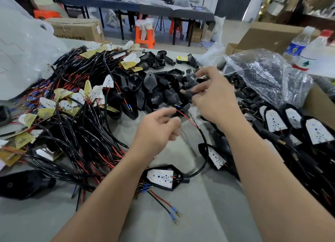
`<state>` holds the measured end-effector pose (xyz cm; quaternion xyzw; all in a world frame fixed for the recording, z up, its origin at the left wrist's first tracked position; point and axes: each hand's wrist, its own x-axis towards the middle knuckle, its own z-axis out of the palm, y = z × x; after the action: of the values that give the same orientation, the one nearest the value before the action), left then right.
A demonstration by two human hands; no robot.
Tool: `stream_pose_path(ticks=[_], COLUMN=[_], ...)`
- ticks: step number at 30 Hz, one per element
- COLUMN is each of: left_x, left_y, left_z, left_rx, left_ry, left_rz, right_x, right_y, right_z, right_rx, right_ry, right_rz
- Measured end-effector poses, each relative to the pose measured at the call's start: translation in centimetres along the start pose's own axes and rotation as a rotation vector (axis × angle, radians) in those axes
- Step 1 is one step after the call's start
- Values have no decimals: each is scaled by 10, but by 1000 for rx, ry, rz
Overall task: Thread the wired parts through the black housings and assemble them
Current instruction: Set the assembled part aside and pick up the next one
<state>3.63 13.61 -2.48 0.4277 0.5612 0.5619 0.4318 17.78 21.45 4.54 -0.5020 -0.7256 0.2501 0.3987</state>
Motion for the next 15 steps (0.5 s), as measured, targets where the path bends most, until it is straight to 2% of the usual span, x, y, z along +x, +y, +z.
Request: stream_pose_path(ticks=[2, 5, 8, 10, 12, 15], left_x=[0, -3, -2, 1, 3, 4], left_y=[8, 12, 12, 14, 14, 10], left_z=[-1, -7, -12, -12, -12, -13], left_rx=[-174, -260, -337, -360, -354, -367], left_ry=[-63, -86, -31, 15, 59, 52], left_rz=[6, -66, -131, -154, -176, -187], right_x=[-17, -33, -40, -41, -40, -41], right_y=[-5, -4, 2, 10, 17, 25], right_z=[9, 20, 22, 22, 21, 25], right_rx=[207, 279, 206, 120, 36, 0], right_ry=[-85, -125, -170, -63, 74, 40], right_rz=[109, 87, 33, 35, 97, 276])
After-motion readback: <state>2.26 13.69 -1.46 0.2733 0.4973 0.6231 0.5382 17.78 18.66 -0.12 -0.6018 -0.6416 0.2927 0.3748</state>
